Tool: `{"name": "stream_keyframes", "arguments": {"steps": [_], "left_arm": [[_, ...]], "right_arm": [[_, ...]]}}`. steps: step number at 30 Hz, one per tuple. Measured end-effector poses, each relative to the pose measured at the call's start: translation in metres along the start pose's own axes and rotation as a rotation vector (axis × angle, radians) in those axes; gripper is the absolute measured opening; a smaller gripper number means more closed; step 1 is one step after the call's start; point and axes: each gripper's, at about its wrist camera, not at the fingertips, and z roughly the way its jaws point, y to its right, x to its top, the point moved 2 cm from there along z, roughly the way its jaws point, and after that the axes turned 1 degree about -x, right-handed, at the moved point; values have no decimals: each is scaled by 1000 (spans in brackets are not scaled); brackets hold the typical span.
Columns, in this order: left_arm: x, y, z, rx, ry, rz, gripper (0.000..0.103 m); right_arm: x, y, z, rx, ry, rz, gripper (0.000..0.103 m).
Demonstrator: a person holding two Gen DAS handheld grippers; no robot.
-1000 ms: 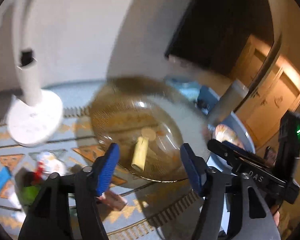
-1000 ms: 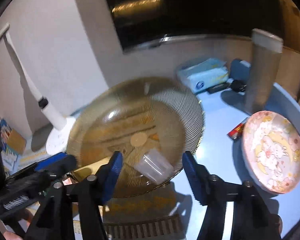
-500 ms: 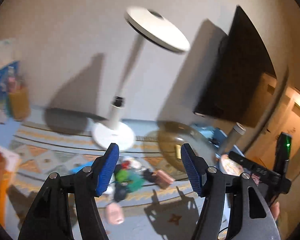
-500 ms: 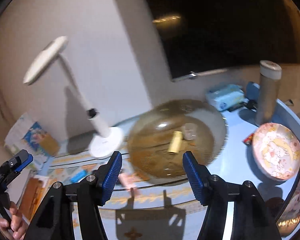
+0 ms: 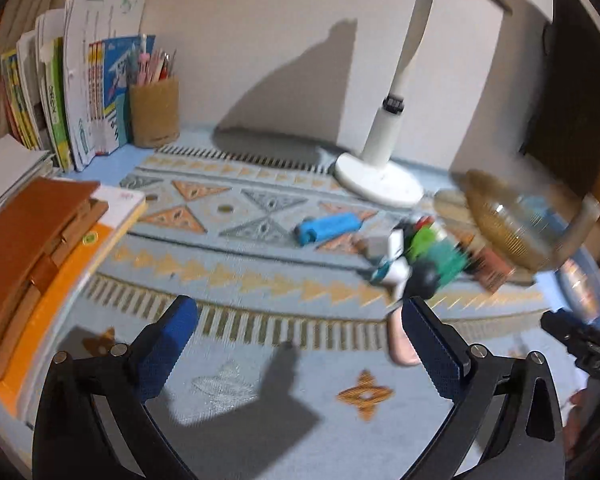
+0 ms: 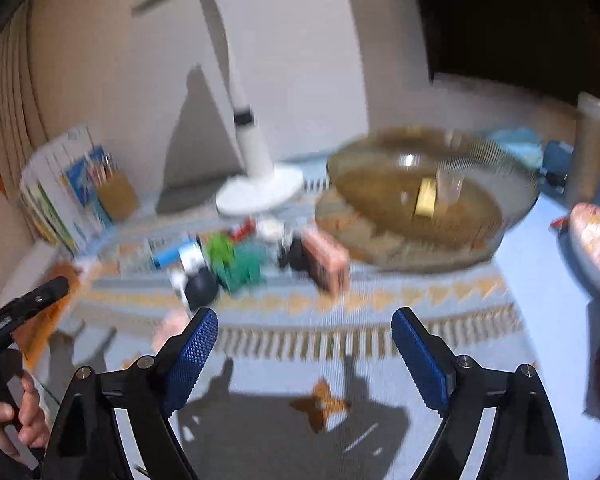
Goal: Organize rigid objects
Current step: 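Withdraw both open tools from the bowl back over the table, then grasp the pink printed carton with the right tool and lift it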
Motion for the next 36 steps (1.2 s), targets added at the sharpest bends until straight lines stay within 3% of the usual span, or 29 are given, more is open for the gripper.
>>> {"name": "stream_keyframes", "arguments": {"steps": [5, 12, 21, 26, 32, 33, 35, 36], "left_arm": [[-8, 12, 12, 72, 20, 82, 102], [-12, 18, 10, 75, 18, 127, 102], [-13, 17, 8, 59, 12, 123, 102], [-12, 19, 10, 31, -11, 133, 102], [-11, 41, 13, -111, -91, 135, 102], [-12, 48, 17, -128, -110, 148, 102], [-16, 59, 25, -153, -142, 170, 102], [-17, 62, 29, -159, -152, 178, 102]], "right_arm": [[-13, 0, 20, -48, -42, -51, 88], [-17, -11, 25, -85, -58, -122, 88], [-16, -5, 30, -79, -81, -82, 88], [-8, 3, 35, -58, -128, -31, 88], [32, 12, 38, -74, -148, -25, 86], [40, 14, 44, -73, -160, -27, 84], [48, 16, 58, -54, -190, -27, 66], [50, 16, 66, -42, -204, -28, 65]]}}
